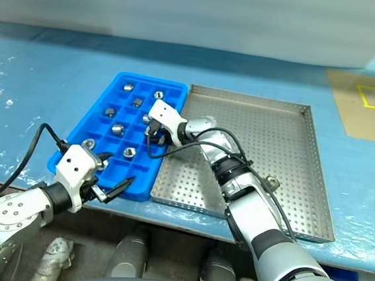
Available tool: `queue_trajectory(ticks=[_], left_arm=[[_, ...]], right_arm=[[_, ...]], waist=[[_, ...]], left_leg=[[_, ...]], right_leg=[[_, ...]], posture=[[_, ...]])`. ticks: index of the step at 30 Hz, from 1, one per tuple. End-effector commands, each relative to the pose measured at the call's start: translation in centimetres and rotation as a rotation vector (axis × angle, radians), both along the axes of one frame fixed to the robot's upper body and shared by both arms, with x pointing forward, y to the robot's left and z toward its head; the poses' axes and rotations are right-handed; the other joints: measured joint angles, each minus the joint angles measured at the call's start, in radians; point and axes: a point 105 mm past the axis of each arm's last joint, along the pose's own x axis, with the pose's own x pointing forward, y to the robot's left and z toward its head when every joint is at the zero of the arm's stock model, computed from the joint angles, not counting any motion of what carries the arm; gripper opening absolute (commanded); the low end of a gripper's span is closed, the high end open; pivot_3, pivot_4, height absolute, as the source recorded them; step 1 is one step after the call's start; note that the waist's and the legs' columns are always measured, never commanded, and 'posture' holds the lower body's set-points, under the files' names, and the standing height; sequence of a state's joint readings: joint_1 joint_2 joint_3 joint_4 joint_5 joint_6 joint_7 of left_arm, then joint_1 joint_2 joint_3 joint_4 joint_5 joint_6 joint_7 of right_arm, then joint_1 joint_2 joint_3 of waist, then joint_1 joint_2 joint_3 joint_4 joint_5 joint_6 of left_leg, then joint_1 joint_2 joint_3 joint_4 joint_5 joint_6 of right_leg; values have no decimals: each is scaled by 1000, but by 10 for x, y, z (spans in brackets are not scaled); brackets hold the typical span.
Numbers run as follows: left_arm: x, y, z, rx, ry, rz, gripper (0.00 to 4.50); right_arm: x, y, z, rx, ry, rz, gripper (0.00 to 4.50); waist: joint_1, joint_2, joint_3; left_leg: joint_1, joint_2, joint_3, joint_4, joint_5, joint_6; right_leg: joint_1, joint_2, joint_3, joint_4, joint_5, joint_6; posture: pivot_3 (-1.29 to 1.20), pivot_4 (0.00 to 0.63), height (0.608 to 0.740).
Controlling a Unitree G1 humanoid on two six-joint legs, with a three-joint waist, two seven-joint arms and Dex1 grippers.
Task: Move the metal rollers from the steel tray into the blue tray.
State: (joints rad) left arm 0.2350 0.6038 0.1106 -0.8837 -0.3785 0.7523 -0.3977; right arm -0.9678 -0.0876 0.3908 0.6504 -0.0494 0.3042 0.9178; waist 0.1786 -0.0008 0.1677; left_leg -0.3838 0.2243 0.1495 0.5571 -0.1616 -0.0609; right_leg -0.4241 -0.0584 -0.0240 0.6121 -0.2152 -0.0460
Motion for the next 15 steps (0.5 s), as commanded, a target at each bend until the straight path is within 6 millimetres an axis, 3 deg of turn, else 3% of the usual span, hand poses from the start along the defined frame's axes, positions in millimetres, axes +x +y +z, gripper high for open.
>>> queue_trajectory(ticks=[1, 4, 10, 15], left_arm=[[0, -4, 9, 9, -42, -18, 4500], [3, -4, 12, 8, -52, -24, 4500], [12, -9, 12, 12, -60, -65, 4500], [27, -19, 15, -41, -73, -109, 4500]], right_arm=[[-2, 2, 11, -3, -50, 38, 2944], [-1, 2, 19, 51, -41, 28, 3959], [3, -12, 37, 184, -8, -20, 3959], [6, -41, 42, 238, -2, -87, 3959]], waist=[[0, 0, 0], [1, 0, 0], [0, 0, 0], [-5, 0, 0]], left_leg=[[0, 0, 0, 0, 0, 0], [0, 0, 0, 0, 0, 0], [0, 0, 0, 2, 0, 0], [0, 0, 0, 6, 1, -2]], right_leg=[[0, 0, 0, 0, 0, 0], [0, 0, 0, 0, 0, 0], [0, 0, 0, 2, 0, 0], [0, 0, 1, 5, 0, 0]], posture=[[392, 150, 740], [372, 150, 740], [306, 150, 740], [236, 150, 740]])
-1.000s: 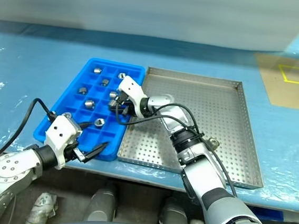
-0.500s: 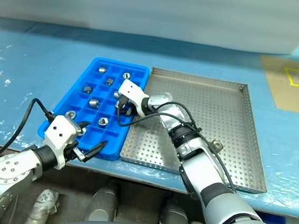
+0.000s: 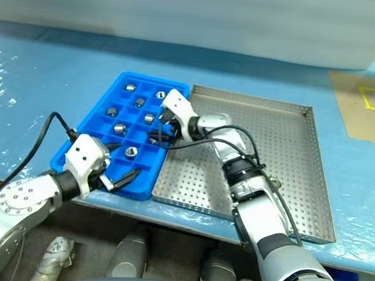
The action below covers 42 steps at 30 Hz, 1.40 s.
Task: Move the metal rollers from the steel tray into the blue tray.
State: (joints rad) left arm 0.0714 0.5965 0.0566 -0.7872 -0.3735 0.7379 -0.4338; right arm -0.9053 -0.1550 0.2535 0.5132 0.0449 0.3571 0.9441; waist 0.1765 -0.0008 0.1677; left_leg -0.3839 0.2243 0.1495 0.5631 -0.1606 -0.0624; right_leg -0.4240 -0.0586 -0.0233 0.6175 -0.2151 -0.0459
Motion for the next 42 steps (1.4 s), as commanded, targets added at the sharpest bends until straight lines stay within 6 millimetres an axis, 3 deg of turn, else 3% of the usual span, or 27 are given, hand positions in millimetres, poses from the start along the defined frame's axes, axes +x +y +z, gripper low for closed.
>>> queue_trajectory(ticks=[1, 13, 24, 29, 42], left_arm=[[5, -8, 3, -20, -20, -48, 4500], [29, -42, 8, -66, -42, -247, 4500], [41, -70, 8, -70, -38, -403, 4500], [45, -77, 6, -74, -34, -449, 4500], [50, -85, -2, -90, -10, -497, 4500]], right_arm=[[1, -15, 16, 61, -23, -33, 3959], [12, -104, 6, 4, -16, -355, 3959], [-14, -173, -9, -38, 84, -572, 3959], [-30, -193, -15, -33, 130, -635, 3959], [-61, -217, -42, -50, 257, -749, 3959]], waist=[[-7, 0, 0], [-62, 0, 0], [-114, 0, 0], [-135, 0, 0], [-162, 0, 0]], left_leg=[[0, 0, 0, 1, 0, 0], [1, 0, 1, 2, 1, -2], [3, -1, 2, 3, 1, -2], [4, -1, 3, 3, 1, -2], [6, -1, 5, 3, 0, 1]], right_leg=[[0, 0, 1, 1, 0, 0], [0, 0, 1, 4, 0, 0], [0, 0, 4, 4, 0, 0], [1, 1, 5, 4, 0, 0], [3, 1, 6, 3, 0, 0]], posture=[[218, 150, 740], [8, 150, 740], [-158, 150, 740], [-219, 150, 740], [-288, 150, 740]])
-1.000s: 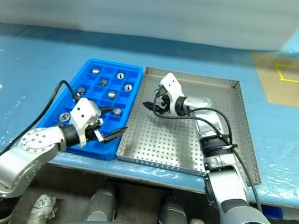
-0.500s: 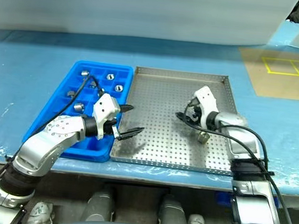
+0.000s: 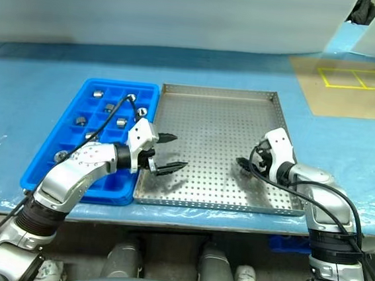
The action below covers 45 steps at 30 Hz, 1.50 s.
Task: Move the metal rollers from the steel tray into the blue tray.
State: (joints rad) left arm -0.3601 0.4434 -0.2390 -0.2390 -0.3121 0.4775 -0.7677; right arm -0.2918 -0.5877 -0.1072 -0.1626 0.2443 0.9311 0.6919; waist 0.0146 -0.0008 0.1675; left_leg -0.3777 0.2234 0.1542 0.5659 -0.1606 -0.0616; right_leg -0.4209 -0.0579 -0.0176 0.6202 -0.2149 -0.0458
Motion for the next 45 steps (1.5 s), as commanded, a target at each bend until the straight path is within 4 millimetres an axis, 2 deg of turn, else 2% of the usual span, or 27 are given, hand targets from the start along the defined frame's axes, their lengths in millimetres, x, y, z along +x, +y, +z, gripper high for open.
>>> queue_trajectory(ticks=[1, 4, 5, 8, 12, 15, 19, 21, 25, 27, 31, 34, 40, 45], left_arm=[[0, -5, 10, -9, -47, -29, 4500], [0, -5, 9, -9, -46, -33, 4500], [0, -5, 9, -9, -47, -34, 4500], [0, -4, 10, -8, -50, -27, 4500], [1, 2, 12, -7, -56, -2, 4500], [1, 9, 14, -4, -69, 34, 4500], [-6, 18, 18, -14, -72, 89, 4500], [-13, 25, 18, -16, -71, 138, 4500], [-25, 36, 16, -18, -53, 212, 4500], [-31, 43, 15, -19, -45, 259, 4500], [-40, 52, 15, -20, -39, 326, 4500], [-53, 61, 14, -23, -29, 399, 4500], [-76, 70, 13, -28, -10, 503, 4500], [-86, 74, 14, -28, -3, 560, 4500]], right_arm=[[-6, -8, 6, -4, -7, -21, 3959], [-9, -11, -4, -3, 23, -43, 3959], [-9, -12, -7, -6, 30, -46, 3798], [-10, -10, -8, 3, 29, -41, 3065], [-4, -1, -1, 5, 0, -3, 1653], [4, 11, 6, 5, -27, 50, 1622], [21, 47, 25, 39, -102, 173, 1622], [28, 73, 34, 75, -128, 264, 1622], [34, 110, 45, 111, -156, 405, 1622], [34, 131, 52, 131, -172, 488, 1622], [31, 155, 62, 165, -194, 595, 1622], [25, 181, 69, 198, -196, 702, 1622], [11, 215, 68, 201, -183, 866, 1622], [1, 231, 58, 167, -169, 970, 1622]], waist=[[0, 0, 0], [-1, 0, 0], [-1, 0, 0], [-1, 0, 0], [0, 0, 0], [-2, 0, 0], [-2, 0, 0], [1, 0, 0], [27, 0, 0], [36, 0, 0], [67, 0, 0], [84, 0, 0], [114, 0, 1], [146, 0, 1]], left_leg=[[0, 0, 0, 0, 0, 0], [0, 0, 0, 0, 0, 0], [1, 0, 0, 0, 0, 1], [2, 0, 0, 0, -1, 1], [2, 0, 0, 0, -1, 1], [2, 0, 0, -1, -1, 1], [2, 0, 0, -1, -1, 1], [2, 0, 0, -1, -1, 1], [0, 0, -1, -2, -1, 1], [-2, 0, -1, -3, -1, 1], [-3, 0, -2, -3, -1, 1], [-4, 1, -2, -3, -1, 1], [-5, 1, -4, -4, -1, 2], [-6, 1, -5, -5, -2, 3]], right_leg=[[0, 0, 0, 0, 0, 0], [0, 0, 0, -1, 0, 0], [1, 0, 0, -1, 0, 0], [2, 0, 0, -1, 0, 0], [2, 0, 0, -2, 0, 0], [2, 0, 0, -2, 0, 0], [2, 0, 0, -1, 0, 0], [1, 0, -1, -1, 0, 0], [1, 0, -2, -3, 0, 0], [0, -1, -3, -3, 0, 0], [-1, -1, -4, -4, 0, 0], [-1, -1, -5, -4, 0, 0], [-1, -1, -6, -6, 0, 0], [-2, -1, -7, -7, -1, 0]], posture=[[-288, 150, 740], [-288, 150, 740], [-288, 150, 740], [-280, 150, 740], [-237, 150, 740], [-186, 150, 740], [-126, 150, 740], [-49, 150, 740], [48, 150, 740], [98, 150, 740], [178, 150, 740], [250, 150, 740], [362, 150, 740], [431, 150, 740]])
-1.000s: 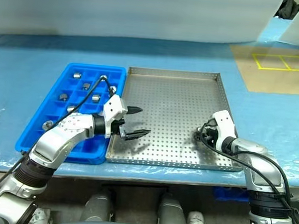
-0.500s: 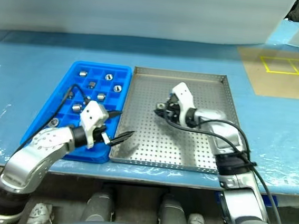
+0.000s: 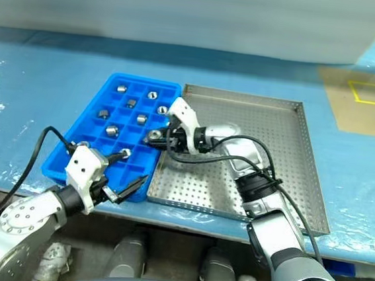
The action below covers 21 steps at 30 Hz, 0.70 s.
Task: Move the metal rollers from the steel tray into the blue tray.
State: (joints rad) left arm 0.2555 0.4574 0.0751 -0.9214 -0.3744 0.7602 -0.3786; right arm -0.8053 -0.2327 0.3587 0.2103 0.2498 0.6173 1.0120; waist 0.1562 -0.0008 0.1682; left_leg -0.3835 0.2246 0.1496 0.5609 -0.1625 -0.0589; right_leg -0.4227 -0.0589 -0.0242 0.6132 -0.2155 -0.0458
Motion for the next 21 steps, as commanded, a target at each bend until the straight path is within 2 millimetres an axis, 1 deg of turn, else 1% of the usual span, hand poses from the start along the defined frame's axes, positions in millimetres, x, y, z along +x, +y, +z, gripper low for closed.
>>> queue_trajectory(ticks=[1, 6, 8, 12, 15, 21], left_arm=[[-8, -1, 13, -2, -51, 28, 4500], [-15, 1, 9, -25, -26, 71, 4500], [-18, 2, 7, -25, -15, 81, 4500], [-23, 3, 3, -34, -3, 93, 4500], [-25, 3, 2, -40, 4, 98, 4500], [-27, 5, -1, -36, 6, 104, 4500]], right_arm=[[-9, 14, 7, 0, -56, 97, 1622], [-14, 20, -4, -47, -74, 158, 1622], [-17, 21, -7, -61, -66, 186, 1622], [-22, 18, -15, -111, -58, 238, 1622], [-25, 14, -19, -141, -47, 270, 1622], [-30, 13, -27, -162, -34, 296, 1622]], waist=[[11, 0, 0], [47, 0, 0], [54, 0, 0], [63, 0, 0], [75, 0, 0], [97, 0, 0]], left_leg=[[0, 0, 0, 0, 0, 0], [-1, 0, 0, -1, 0, 0], [-2, 0, 0, -1, 0, 1], [-2, 0, -1, -2, 0, 1], [-1, 0, -1, -2, 0, 1], [-1, 0, -1, -3, 0, 1]], right_leg=[[0, 0, 0, 0, 0, 0], [0, 0, 0, -2, 0, 0], [-1, 0, 0, -3, 0, 0], [-1, 0, 0, -3, 0, 1], [-1, 0, 0, -3, -2, 4], [-1, 0, 0, -4, -2, 5]], posture=[[443, 150, 740], [482, 150, 740], [498, 150, 740], [514, 150, 740], [522, 150, 740], [530, 150, 740]])
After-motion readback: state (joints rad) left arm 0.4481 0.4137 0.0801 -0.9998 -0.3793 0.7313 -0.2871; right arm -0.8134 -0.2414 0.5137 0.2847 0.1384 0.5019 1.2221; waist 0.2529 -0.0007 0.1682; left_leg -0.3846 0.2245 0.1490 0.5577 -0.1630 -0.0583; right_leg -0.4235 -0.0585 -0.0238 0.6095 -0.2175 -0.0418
